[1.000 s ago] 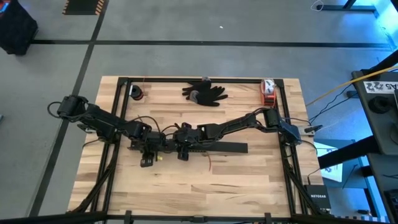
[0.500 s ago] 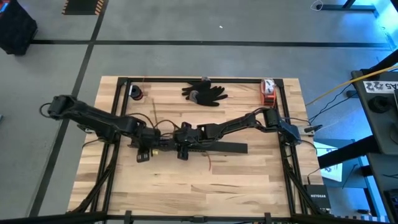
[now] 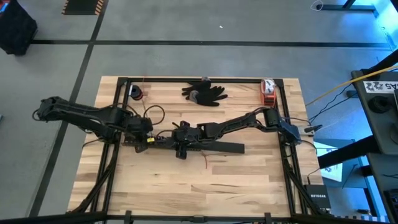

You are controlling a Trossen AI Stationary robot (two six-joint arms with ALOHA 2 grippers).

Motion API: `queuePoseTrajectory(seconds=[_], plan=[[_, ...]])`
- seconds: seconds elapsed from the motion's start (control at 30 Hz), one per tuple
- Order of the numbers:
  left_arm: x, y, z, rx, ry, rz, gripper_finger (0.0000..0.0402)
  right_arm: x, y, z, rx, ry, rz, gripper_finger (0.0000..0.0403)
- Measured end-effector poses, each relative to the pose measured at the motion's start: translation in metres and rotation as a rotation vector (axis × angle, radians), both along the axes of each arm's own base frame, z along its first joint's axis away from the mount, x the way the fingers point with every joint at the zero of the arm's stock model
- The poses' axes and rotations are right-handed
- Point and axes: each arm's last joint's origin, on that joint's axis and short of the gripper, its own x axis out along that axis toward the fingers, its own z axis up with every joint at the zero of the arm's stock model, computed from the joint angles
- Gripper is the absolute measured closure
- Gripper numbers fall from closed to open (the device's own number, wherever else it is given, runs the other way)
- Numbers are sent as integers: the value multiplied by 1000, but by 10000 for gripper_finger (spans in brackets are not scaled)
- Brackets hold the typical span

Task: Ziptie cables
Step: Close the black cable duct lid

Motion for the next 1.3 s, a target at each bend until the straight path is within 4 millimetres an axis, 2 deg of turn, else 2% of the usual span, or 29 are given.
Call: queuePoseTrajectory(seconds=[0.17, 0.4, 0.57, 0.87, 1.1, 1.3], plan=[[5, 3, -4, -22, -44, 23, 287, -1, 0, -2, -1, 12, -1, 178], [13, 0, -17, -107, 34, -128, 223, -2, -1, -4, -6, 28, -5, 178], [9, -1, -7, -129, 118, -176, 196, -1, 0, -3, -2, 13, -1, 178], [9, 2, 18, 11, 125, -216, 214, 1, 0, 1, -4, -11, -4, 178], [9, 5, 19, 112, 131, -218, 232, 0, 0, 1, -7, -8, -7, 177], [6, 4, 12, 55, 171, -175, 223, 0, 0, 0, -12, -3, -13, 178]])
